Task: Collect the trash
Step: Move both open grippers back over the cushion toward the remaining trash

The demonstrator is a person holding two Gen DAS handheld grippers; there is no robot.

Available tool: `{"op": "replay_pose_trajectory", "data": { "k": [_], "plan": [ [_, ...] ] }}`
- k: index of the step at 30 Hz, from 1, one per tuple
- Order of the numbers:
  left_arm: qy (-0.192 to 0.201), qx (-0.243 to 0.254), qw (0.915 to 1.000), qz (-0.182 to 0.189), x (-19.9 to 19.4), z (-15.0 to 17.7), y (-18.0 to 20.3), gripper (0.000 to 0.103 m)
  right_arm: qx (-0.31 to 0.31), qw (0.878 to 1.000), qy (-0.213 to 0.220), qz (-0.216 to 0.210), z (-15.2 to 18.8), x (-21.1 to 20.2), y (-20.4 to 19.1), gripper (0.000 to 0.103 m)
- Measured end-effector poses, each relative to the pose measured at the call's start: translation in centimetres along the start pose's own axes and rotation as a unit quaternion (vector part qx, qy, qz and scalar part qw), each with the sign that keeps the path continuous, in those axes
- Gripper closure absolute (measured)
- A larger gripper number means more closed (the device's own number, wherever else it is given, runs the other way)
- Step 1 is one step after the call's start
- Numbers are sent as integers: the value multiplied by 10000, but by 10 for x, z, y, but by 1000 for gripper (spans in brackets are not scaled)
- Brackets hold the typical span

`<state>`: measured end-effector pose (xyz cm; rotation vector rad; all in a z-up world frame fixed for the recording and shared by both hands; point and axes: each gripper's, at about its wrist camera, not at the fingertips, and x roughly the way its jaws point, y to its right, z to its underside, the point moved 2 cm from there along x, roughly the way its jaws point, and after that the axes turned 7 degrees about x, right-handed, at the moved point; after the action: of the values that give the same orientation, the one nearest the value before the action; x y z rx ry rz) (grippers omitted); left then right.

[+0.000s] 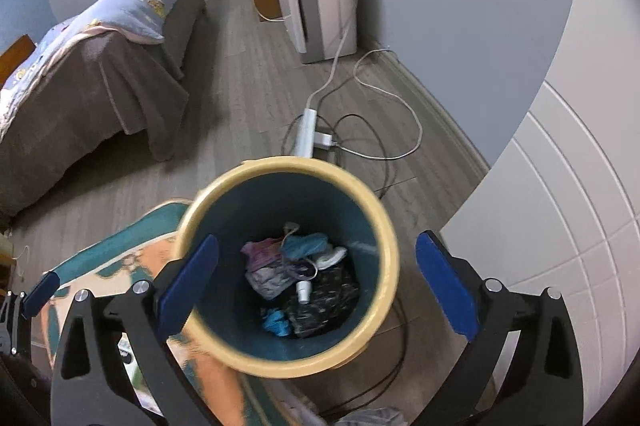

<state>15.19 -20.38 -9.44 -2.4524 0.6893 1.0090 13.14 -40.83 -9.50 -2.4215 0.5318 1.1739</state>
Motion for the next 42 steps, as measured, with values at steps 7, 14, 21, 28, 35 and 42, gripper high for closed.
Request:
{"op": "replay_pose_trajectory", "data": {
  "k": [7, 14, 21, 28, 35, 42],
  "plan": [
    [-27, -380, 9983, -442, -29, 20, -38, 7, -255, 9995, -149, -102, 27, -16, -41, 6],
    [-31, -618, 9952, -754, -58, 46, -71, 7, -180, 9989, -189, -381, 48, -32, -62, 6],
    [-109, -794, 9913, -1040, -84, 77, -102, 7, -488, 9978, -190, -412, 72, -42, -85, 6],
    [-203, -854, 9879, -1282, -104, 110, -120, 7, -954, 9945, -145, -402, 101, -50, -112, 6],
    [-176, -970, 9856, -1373, -121, 131, -126, 7, -1266, 9906, -173, -494, 120, -54, -128, 6],
    [-340, -913, 9878, -1212, -120, 150, -118, 7, -1587, 9858, -215, -511, 133, -49, -139, 6]
  ]
}}
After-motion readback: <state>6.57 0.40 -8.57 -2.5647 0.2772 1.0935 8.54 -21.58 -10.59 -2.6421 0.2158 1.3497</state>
